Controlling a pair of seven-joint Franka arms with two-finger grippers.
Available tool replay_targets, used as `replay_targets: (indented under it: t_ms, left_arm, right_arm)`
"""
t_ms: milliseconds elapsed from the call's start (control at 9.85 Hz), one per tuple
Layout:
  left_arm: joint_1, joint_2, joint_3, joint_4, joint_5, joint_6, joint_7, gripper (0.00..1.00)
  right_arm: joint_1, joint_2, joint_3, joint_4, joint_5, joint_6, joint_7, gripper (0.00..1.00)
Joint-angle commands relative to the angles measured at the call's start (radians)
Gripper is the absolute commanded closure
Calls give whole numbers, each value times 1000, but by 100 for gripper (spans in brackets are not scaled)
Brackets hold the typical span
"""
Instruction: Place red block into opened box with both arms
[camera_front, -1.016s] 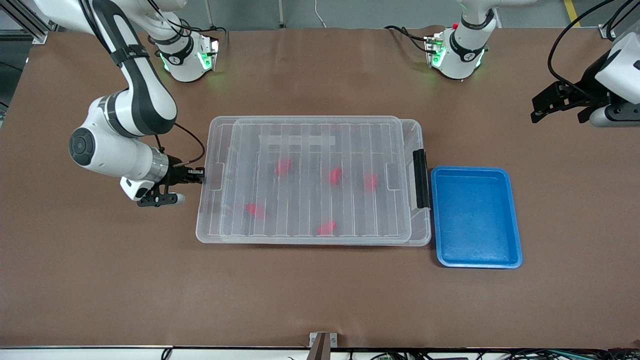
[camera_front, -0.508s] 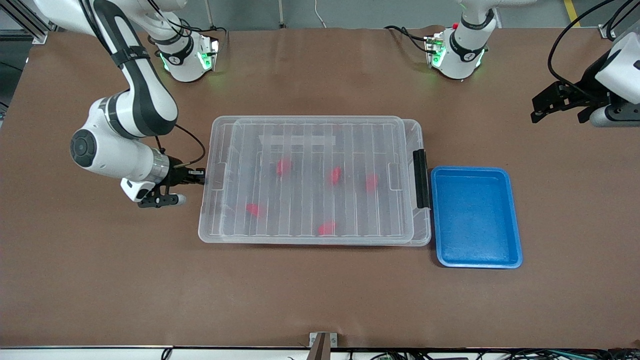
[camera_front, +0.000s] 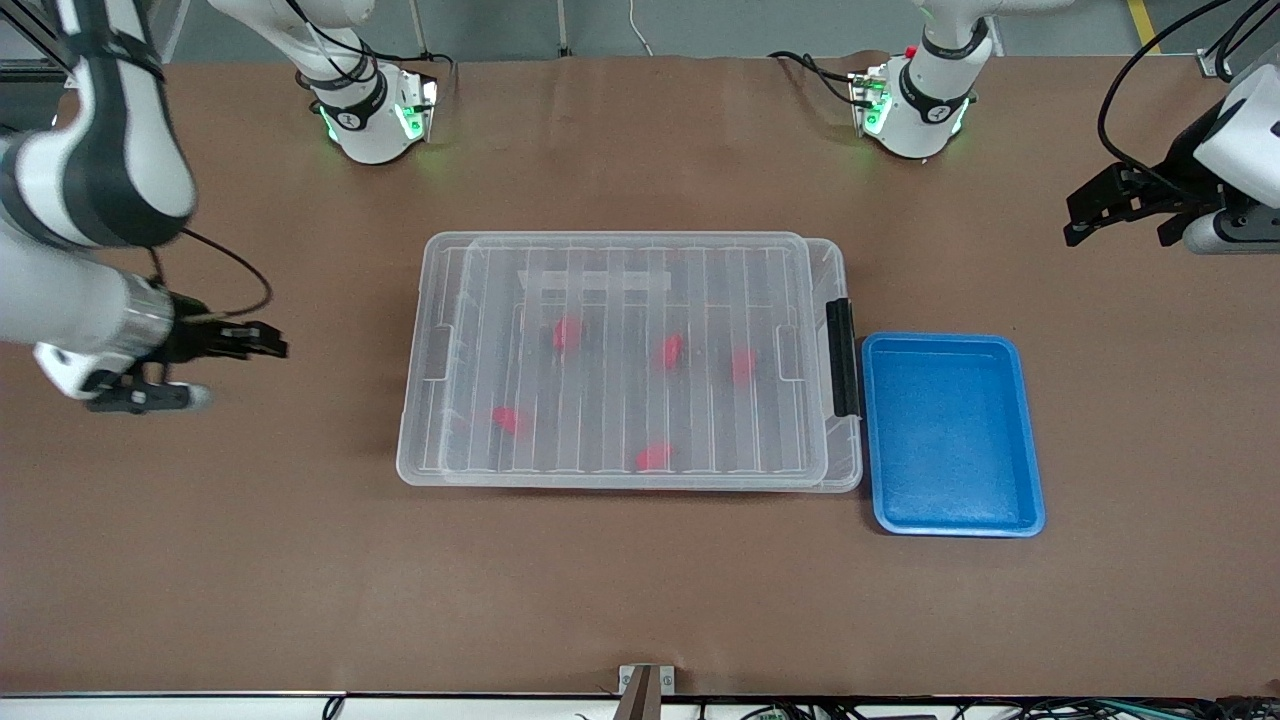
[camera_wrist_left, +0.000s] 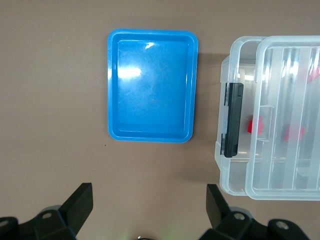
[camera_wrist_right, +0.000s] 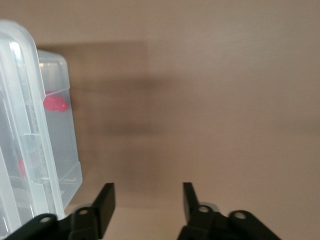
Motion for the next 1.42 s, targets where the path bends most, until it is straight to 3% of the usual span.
replay_targets:
  t_ms: [0, 203, 508, 1320]
  left_arm:
    - [3, 7, -1, -10, 6, -2, 9, 0]
    - [-7, 9, -3, -9, 37, -2, 9, 0]
    - [-7, 7, -3, -9, 40, -2, 9, 0]
    - [-5, 7, -3, -8, 38, -9, 10, 0]
  right_arm:
    - [-37, -124, -9, -3, -36, -26, 27, 0]
    - [-25, -149, -80, 103, -48, -178, 23, 0]
    - [-29, -148, -109, 260, -81, -364, 15, 0]
    - [-74, -139, -108, 244, -73, -274, 35, 0]
